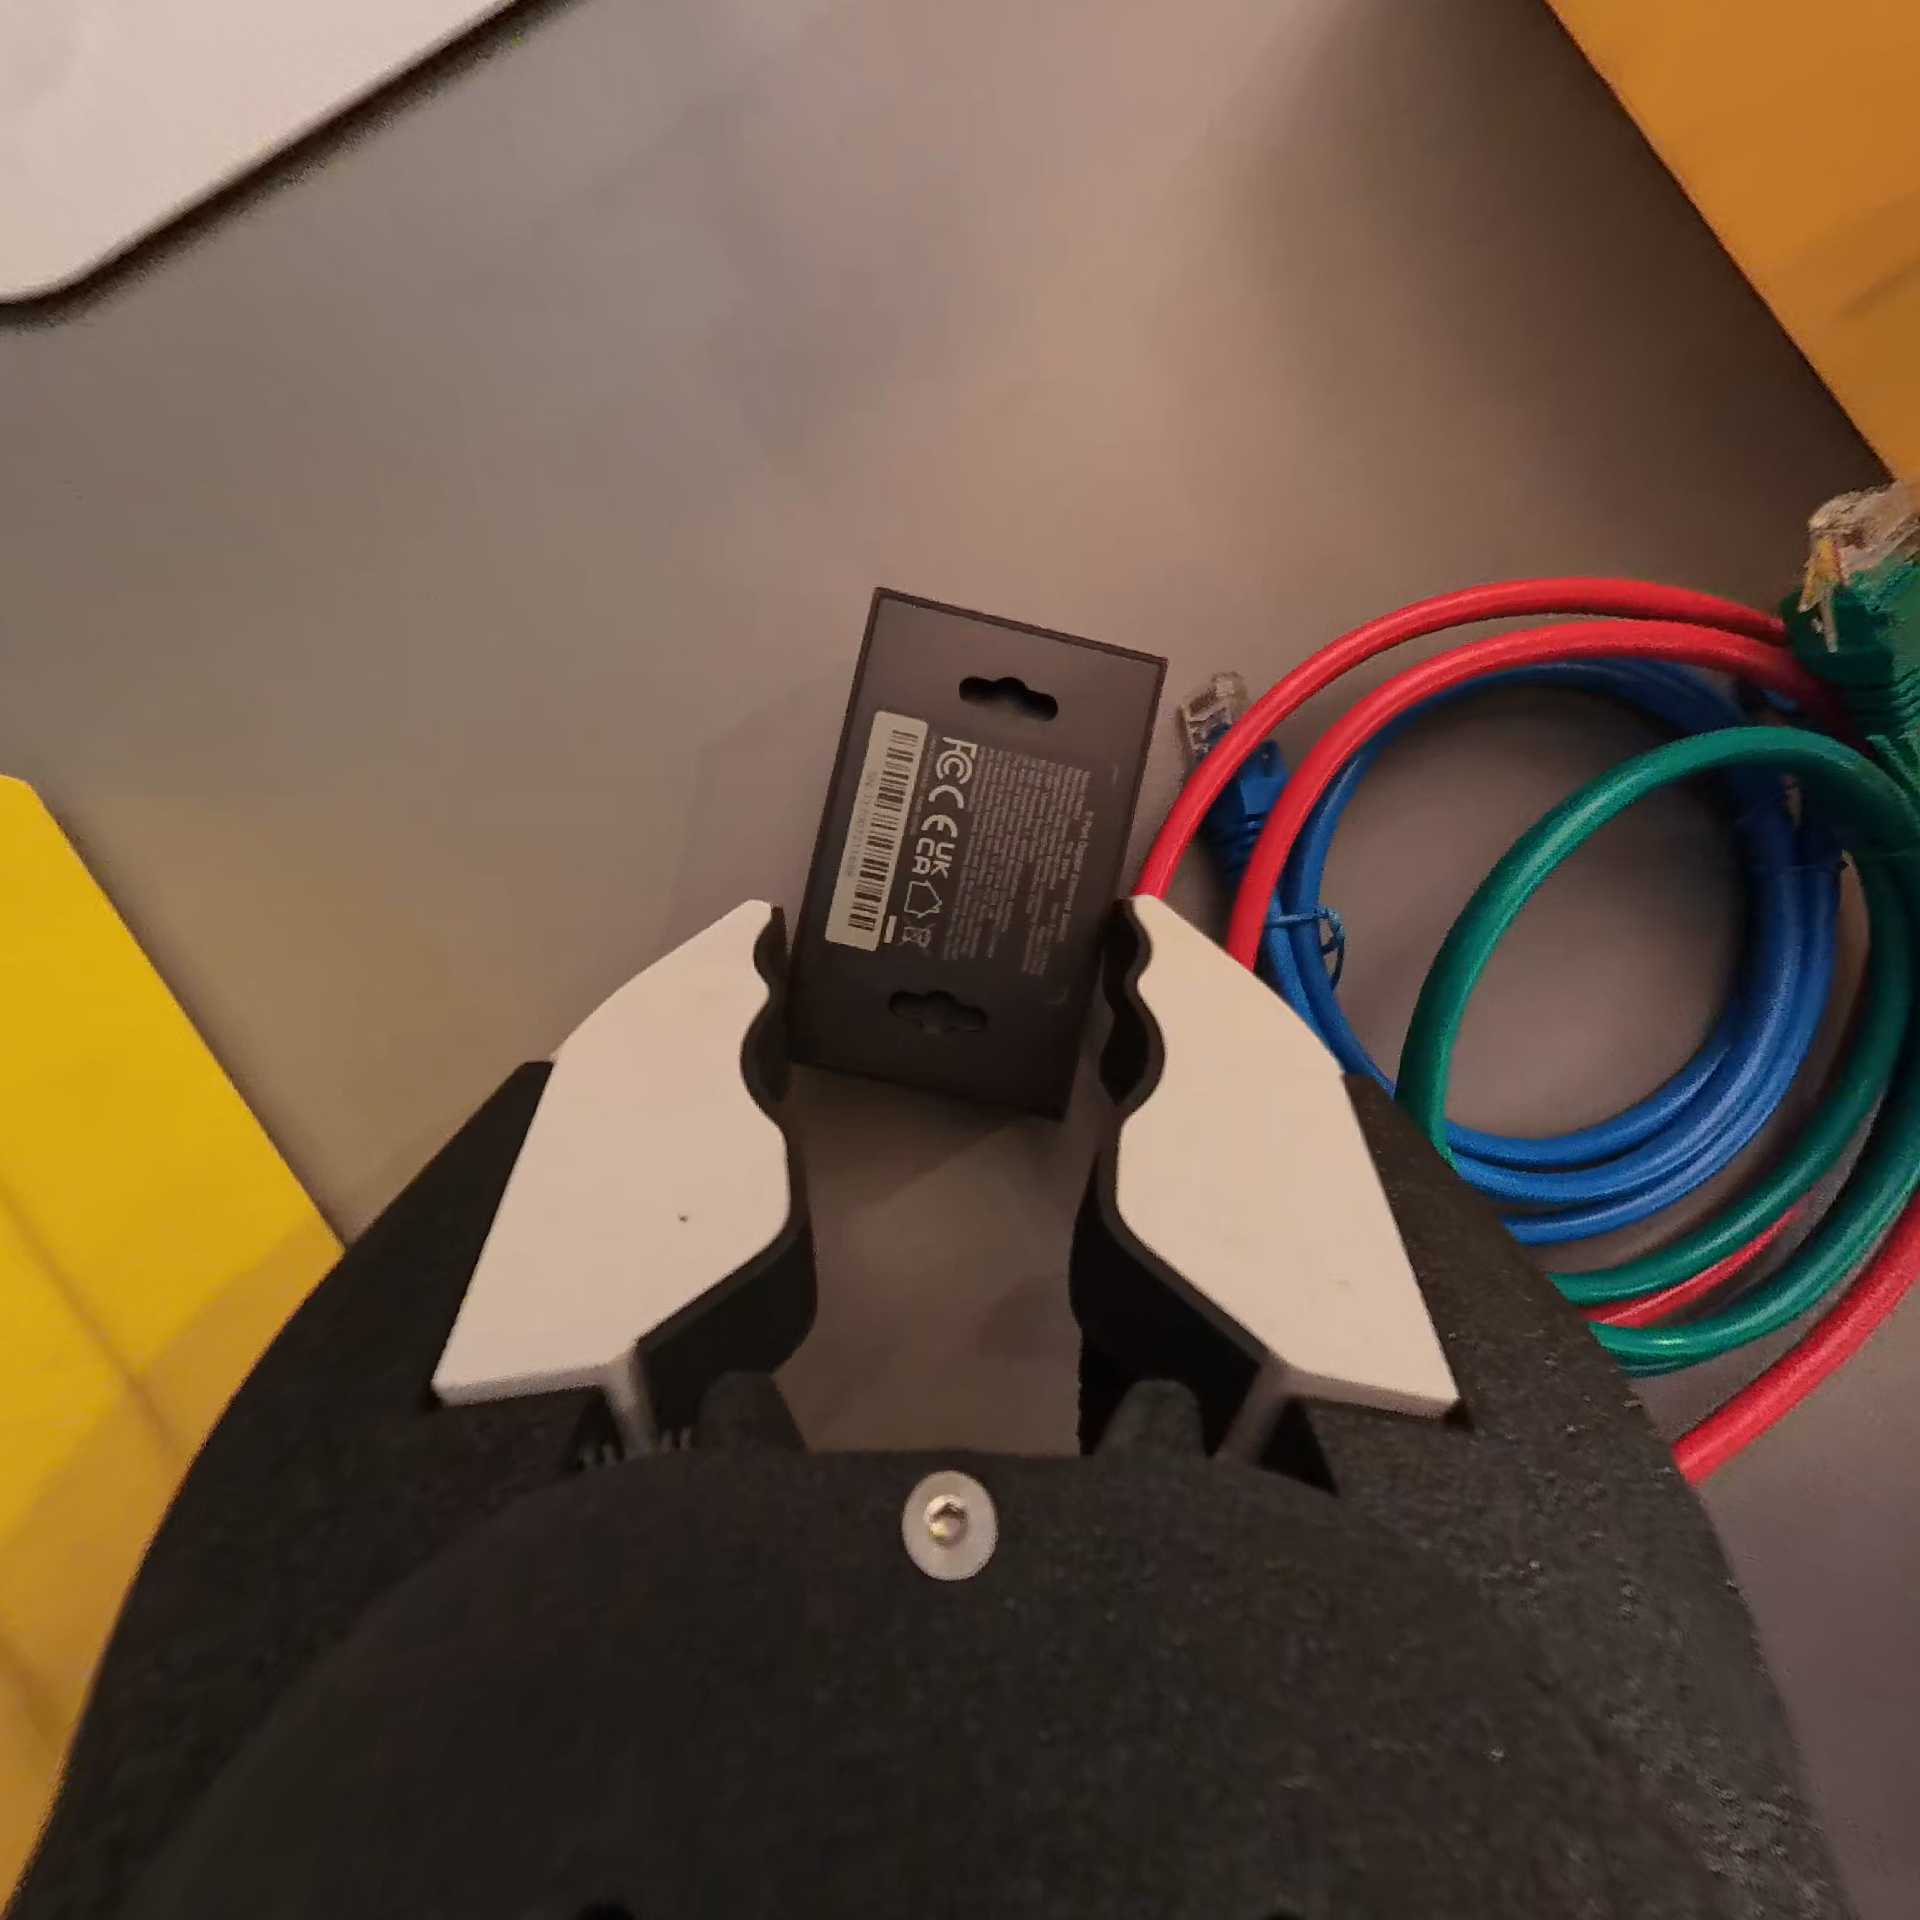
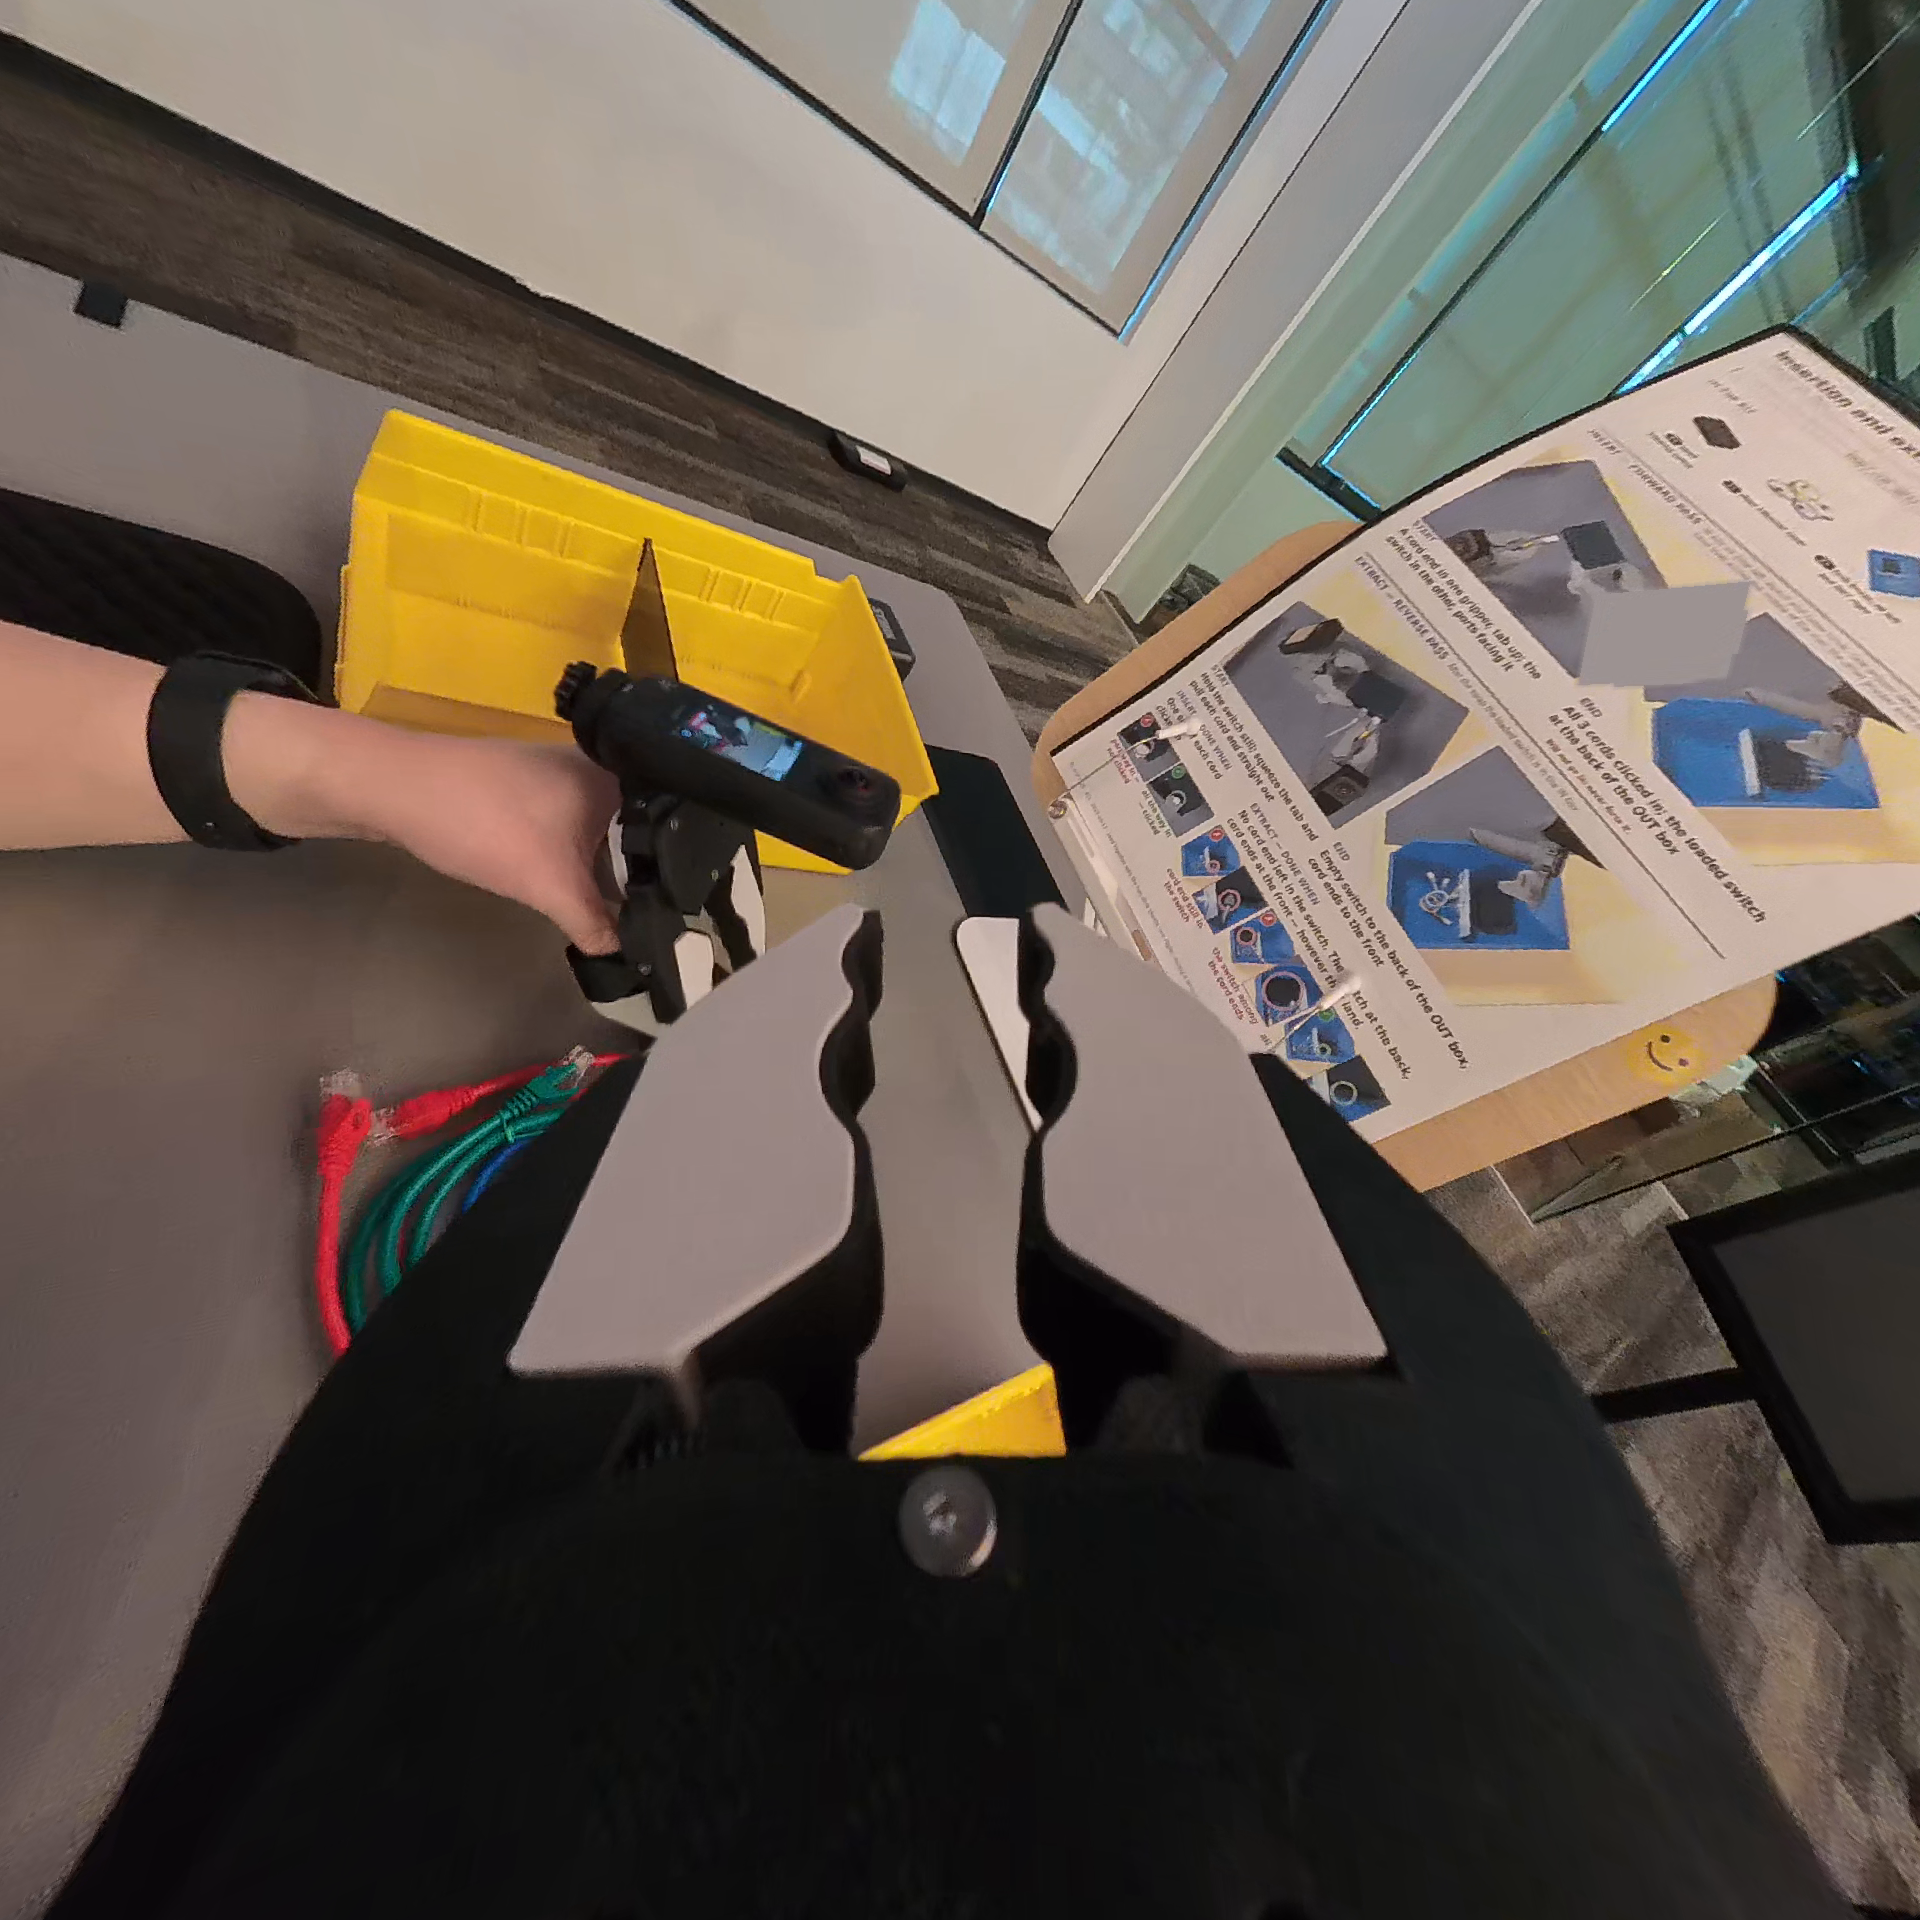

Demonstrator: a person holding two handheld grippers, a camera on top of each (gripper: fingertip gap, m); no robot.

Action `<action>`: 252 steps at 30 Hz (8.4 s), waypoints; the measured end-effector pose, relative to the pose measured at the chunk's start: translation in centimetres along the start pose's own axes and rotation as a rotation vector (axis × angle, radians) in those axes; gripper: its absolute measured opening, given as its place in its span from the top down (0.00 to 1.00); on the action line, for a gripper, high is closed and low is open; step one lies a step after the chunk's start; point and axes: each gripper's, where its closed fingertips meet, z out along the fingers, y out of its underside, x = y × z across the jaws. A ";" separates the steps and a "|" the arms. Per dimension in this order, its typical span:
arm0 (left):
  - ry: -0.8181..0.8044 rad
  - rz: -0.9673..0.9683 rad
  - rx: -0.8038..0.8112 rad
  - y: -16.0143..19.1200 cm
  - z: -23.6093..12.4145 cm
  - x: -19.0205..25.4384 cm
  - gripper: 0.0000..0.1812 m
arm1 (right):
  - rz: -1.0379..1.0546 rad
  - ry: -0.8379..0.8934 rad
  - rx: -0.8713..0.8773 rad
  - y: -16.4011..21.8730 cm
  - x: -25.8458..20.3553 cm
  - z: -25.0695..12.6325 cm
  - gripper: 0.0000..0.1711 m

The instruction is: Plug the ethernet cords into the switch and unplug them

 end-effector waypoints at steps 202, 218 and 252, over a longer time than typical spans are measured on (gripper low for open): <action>-0.557 0.970 0.808 -7.5 -27.0 -2.9 0.84 | -0.215 0.200 -0.717 17.5 -16.1 11.7 0.96; -0.568 0.987 0.777 -7.5 -26.2 -2.7 0.84 | -0.014 0.119 -0.642 18.4 -15.5 12.4 0.83; -0.567 0.990 0.770 -7.3 -25.9 -2.5 0.83 | 0.211 0.152 -0.461 15.8 -13.8 13.0 0.90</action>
